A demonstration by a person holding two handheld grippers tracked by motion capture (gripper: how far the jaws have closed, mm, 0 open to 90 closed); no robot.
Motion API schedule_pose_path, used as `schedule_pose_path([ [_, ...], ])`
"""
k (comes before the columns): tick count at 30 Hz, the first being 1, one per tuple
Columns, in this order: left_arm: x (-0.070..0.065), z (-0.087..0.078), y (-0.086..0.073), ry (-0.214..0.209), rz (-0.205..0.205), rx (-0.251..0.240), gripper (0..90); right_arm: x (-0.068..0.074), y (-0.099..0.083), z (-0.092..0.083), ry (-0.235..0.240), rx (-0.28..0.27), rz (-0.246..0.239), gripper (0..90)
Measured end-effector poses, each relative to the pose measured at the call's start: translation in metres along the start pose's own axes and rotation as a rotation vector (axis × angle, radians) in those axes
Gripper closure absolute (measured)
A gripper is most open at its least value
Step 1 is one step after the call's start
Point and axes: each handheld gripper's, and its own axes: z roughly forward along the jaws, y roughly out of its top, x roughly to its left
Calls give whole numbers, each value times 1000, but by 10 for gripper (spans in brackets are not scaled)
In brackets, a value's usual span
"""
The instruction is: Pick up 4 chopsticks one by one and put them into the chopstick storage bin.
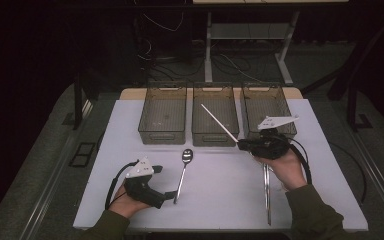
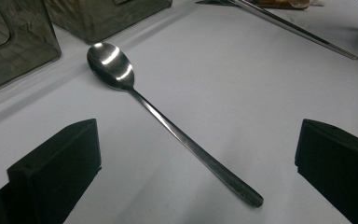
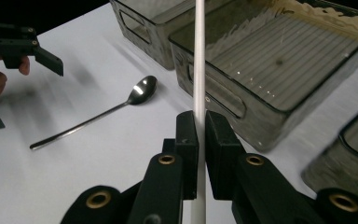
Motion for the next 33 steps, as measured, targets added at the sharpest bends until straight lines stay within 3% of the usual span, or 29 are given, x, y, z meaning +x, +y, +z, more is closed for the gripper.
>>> schedule_pose_path([
  [14, -1, 1, 0, -4, -3, -6, 0, 5, 37, 30, 2, 33, 15, 845],
  [26, -1, 1, 1, -9, 3, -3, 0, 8, 72, 49, -5, 11, 30, 846],
  [33, -1, 1, 1, -10, -1, -10, 0, 10, 96, 64, -11, -5, 66, 845],
])
